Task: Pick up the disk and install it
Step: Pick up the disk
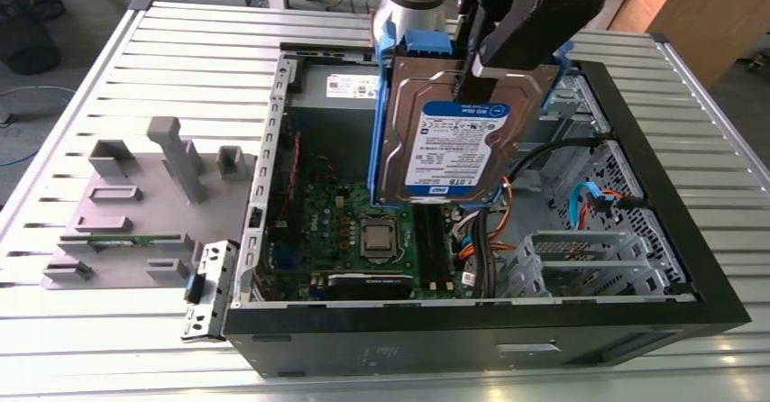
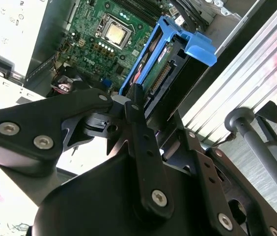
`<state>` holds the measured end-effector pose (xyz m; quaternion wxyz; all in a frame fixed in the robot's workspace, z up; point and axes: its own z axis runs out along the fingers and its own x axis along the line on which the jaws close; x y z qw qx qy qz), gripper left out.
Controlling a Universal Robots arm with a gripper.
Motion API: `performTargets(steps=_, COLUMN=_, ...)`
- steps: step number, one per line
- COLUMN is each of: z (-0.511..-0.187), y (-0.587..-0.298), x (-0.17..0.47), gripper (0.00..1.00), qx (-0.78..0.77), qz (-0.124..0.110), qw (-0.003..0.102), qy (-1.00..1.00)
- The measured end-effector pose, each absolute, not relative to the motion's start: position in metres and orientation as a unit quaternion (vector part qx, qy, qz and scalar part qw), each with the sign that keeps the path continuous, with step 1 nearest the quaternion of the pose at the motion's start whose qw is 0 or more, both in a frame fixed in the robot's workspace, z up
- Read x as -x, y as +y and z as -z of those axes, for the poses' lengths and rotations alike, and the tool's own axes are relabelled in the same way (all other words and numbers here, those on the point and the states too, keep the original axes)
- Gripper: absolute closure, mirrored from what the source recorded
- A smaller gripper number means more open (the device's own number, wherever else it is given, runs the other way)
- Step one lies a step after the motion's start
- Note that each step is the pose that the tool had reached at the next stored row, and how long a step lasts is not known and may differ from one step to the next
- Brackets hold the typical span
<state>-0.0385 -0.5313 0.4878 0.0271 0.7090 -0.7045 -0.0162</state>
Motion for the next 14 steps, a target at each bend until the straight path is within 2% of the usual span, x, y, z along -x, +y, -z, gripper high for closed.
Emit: performTargets(steps=14, z=-0.485, y=-0.531, x=0.008, gripper=0.65, qx=-0.709, qz=0.016, qw=0.027, qy=-0.704)
